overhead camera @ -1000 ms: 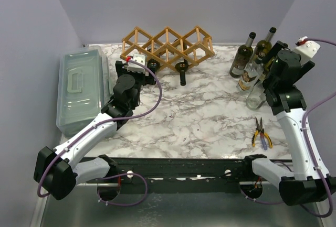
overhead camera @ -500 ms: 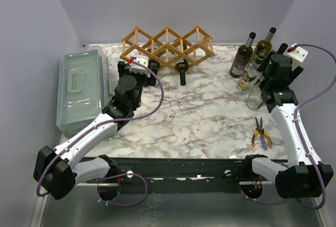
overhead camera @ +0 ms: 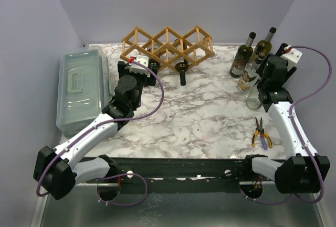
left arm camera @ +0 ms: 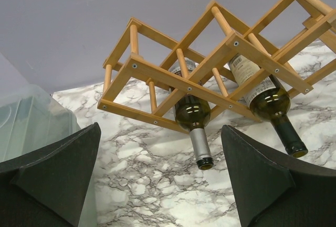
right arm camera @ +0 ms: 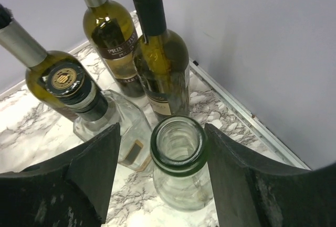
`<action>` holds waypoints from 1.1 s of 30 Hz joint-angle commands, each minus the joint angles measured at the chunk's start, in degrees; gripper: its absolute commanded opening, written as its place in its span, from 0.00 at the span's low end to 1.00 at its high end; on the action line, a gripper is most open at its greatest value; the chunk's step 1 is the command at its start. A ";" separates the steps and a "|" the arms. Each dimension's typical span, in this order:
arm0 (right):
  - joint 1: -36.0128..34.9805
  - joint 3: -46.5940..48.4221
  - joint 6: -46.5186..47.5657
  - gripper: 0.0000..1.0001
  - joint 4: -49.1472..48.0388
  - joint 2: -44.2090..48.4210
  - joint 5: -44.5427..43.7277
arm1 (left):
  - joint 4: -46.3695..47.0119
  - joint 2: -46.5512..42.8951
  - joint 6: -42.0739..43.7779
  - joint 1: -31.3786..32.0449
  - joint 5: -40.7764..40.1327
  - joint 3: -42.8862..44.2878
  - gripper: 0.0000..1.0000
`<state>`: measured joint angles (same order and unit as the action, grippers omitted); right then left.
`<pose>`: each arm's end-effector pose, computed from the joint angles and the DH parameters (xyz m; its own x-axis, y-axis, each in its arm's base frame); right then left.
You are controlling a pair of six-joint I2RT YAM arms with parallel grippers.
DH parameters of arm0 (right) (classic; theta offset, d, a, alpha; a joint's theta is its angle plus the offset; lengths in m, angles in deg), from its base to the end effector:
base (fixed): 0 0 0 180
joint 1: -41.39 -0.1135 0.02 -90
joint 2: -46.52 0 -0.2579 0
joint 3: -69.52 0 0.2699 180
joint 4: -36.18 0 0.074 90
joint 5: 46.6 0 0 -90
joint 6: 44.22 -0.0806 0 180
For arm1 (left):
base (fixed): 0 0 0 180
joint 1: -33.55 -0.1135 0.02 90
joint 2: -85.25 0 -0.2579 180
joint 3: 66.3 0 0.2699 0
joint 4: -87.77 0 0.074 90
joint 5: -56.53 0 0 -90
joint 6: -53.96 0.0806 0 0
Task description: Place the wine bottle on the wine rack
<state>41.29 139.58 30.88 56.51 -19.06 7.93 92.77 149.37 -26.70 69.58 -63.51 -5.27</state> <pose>0.3169 -0.0462 0.3313 -0.1208 0.2092 -0.9704 0.6083 0.7881 0.0942 0.2830 -0.1560 0.3358 0.0436 0.1420 -0.9889 0.0988 0.9844 0.1457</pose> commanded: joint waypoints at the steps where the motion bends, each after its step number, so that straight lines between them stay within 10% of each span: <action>1: 1.24 -1.48 0.38 0.66 -2.92 -1.51 0.44 | 0.26 -0.96 0.40 0.31 -1.13 1.12 0.98; 12: 1.24 -0.69 -3.39 0.27 4.68 0.02 3.22 | 0.26 -1.10 0.35 0.32 -1.14 1.25 0.98; 33: -4.96 3.43 -3.90 0.00 15.21 1.75 26.81 | 0.23 -0.76 -0.31 0.31 0.66 1.21 0.98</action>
<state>40.48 142.07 30.51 66.85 -17.80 22.99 92.77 149.37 -26.57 69.69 -63.51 -5.27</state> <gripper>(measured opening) 0.392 0.984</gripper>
